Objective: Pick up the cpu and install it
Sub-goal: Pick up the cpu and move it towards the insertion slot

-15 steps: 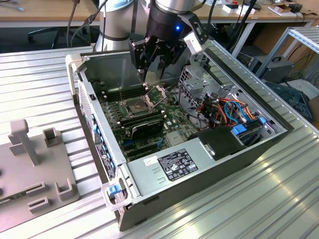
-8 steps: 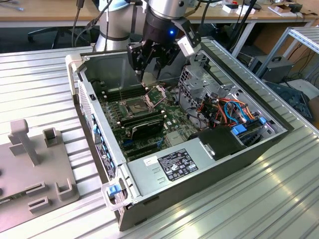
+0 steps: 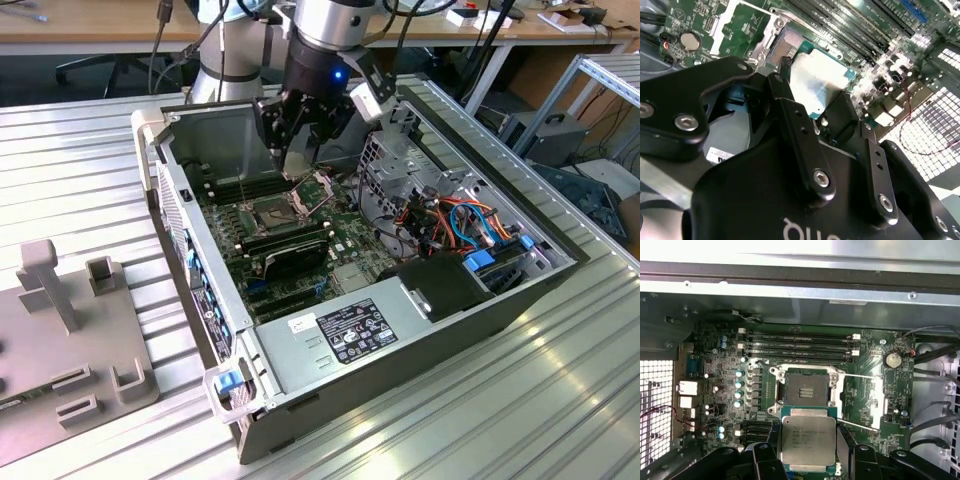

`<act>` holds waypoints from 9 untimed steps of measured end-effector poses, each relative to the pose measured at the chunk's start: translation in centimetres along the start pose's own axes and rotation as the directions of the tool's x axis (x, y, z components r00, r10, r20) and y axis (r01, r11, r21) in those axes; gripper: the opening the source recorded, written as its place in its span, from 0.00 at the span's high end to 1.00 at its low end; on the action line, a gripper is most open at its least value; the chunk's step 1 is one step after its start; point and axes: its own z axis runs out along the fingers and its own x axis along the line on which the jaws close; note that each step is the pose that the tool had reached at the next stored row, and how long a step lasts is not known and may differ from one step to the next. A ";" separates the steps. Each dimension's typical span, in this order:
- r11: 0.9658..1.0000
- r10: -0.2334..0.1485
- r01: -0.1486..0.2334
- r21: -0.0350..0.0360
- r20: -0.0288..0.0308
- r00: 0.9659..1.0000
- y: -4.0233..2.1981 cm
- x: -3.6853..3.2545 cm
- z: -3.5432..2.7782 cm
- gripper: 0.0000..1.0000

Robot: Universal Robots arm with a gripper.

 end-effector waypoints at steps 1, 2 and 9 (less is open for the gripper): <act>1.000 0.002 -0.002 0.015 -0.001 1.000 0.37 0.12 0.59 0.47; 1.000 0.002 -0.002 0.015 -0.001 1.000 0.58 0.11 0.61 0.47; 1.000 0.003 -0.003 0.015 -0.001 1.000 0.69 0.18 0.63 0.47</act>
